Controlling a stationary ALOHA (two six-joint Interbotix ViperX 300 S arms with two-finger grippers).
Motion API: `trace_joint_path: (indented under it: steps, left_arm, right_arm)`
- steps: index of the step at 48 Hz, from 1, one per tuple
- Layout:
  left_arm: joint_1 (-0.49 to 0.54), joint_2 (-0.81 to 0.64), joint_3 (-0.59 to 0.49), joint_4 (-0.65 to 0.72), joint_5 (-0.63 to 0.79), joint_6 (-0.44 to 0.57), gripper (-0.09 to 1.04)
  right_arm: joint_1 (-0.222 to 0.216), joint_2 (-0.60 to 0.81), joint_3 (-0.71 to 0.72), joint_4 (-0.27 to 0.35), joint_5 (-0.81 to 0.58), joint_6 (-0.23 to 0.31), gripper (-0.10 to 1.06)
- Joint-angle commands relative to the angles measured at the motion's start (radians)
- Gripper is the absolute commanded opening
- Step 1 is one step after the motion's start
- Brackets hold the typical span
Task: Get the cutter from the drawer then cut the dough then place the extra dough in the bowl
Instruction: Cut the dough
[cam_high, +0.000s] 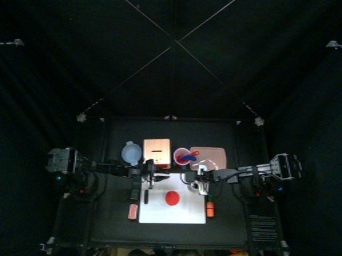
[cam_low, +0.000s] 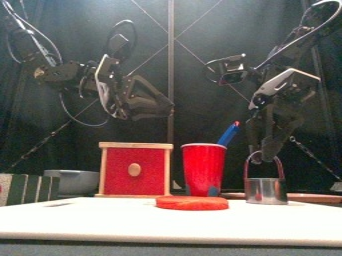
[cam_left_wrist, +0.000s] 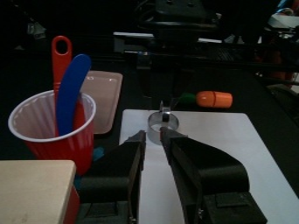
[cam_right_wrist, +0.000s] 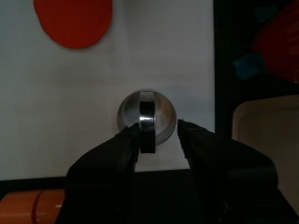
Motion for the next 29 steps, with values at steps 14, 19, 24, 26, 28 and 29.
trace_joint_path:
  steps: [14,19,24,26,28,29]
  left_arm:
    - [-0.006,0.005,0.015,-0.055,-0.002,0.0,0.66]
    - [-0.005,0.003,0.017,-0.055,-0.002,0.002,0.66]
    - [-0.005,0.002,0.031,-0.063,-0.002,0.0,0.66]
    - [-0.005,0.0,0.038,-0.071,-0.002,0.002,0.66]
    - [-0.005,0.0,0.044,-0.08,-0.002,0.002,0.66]
    - [-0.005,0.0,0.046,-0.084,-0.002,0.002,0.66]
  right_arm:
    - [0.109,0.006,-0.14,-0.006,0.014,0.002,0.46]
    - [0.144,0.066,-0.215,-0.012,0.026,0.002,0.46]
    - [0.16,0.14,-0.301,-0.015,0.057,0.002,0.46]
    - [0.16,0.161,-0.322,-0.015,0.058,0.002,0.46]
    - [0.158,0.183,-0.347,-0.015,0.058,0.002,0.46]
    - [0.156,0.192,-0.356,-0.015,0.06,0.002,0.46]
